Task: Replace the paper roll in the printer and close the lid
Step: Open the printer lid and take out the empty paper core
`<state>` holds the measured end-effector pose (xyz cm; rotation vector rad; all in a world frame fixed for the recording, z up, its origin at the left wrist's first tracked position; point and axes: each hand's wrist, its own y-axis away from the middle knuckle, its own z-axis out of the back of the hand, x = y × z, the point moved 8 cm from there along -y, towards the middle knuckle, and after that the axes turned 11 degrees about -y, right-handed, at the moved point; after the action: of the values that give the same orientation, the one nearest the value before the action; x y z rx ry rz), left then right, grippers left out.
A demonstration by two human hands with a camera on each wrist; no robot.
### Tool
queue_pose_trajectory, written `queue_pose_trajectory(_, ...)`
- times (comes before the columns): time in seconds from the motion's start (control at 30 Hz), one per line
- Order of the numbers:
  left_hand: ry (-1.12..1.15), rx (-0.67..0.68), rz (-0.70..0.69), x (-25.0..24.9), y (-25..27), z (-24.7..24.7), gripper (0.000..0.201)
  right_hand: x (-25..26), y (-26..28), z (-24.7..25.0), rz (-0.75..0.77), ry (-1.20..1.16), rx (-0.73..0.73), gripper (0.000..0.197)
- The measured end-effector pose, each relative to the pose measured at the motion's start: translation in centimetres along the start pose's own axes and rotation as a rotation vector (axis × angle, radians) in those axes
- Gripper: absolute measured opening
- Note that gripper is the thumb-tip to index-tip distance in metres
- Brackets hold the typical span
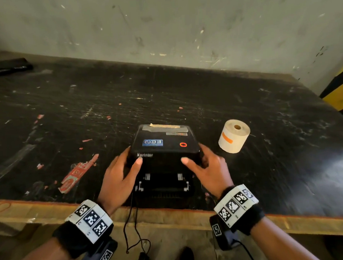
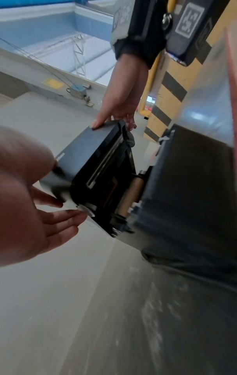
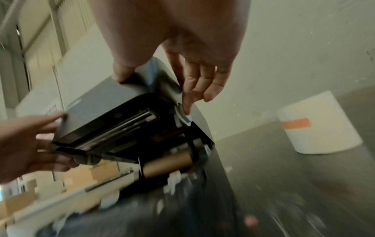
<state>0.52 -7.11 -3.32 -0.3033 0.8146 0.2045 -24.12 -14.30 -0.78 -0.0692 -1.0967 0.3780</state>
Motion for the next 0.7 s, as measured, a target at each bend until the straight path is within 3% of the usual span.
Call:
queue_pose_trajectory(0.13, 0.013, -0.199, -0.042, -2.6, -3.2, 2.2, 0.046, 1.6, -4.9, 2.1, 0.028, 0.009, -0.113, 0.068)
queue_pose_trajectory(0.23, -0.001, -0.264, -0.065, -4.0, -5.1, 2.7, 0.042, 2.1, -7.3, 2.1, 0.126, 0.0, -0.087, 0.059)
queue_pose_trajectory(0.5, 0.006, -0.209, -0.069, -3.3, -8.4, 1.4, 0.06, 1.1, -10.4, 1.7, 0.258, 0.081, 0.016, 0.061)
queue_pose_trajectory(0.7, 0.049, -0.086, -0.072, -3.7, -10.2, 0.4, 0.065, -0.2, -12.3, 1.6, 0.268, -0.017, 0.041, 0.054)
